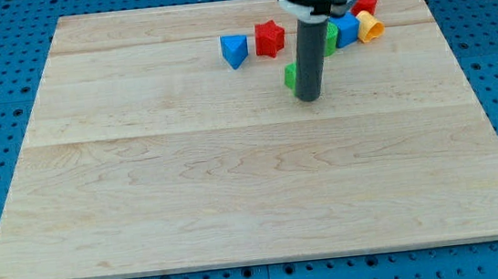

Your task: Push blue triangle into red star and green star

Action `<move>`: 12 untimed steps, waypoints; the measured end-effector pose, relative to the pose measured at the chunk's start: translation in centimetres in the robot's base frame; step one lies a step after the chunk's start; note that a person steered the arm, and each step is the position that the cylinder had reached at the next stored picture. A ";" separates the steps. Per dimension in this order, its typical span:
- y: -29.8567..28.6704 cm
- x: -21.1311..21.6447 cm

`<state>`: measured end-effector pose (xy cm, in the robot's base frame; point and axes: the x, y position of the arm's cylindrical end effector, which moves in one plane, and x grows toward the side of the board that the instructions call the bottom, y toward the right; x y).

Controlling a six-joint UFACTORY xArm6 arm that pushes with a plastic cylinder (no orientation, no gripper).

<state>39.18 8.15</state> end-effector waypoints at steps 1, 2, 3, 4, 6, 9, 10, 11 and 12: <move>0.1 -3.0; -0.1 -4.7; -2.9 -2.9; -10.4 -2.4; -22.7 -5.1; -18.2 -11.3; -17.5 -9.8; -11.6 -9.8; -5.4 -11.3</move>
<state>27.90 2.70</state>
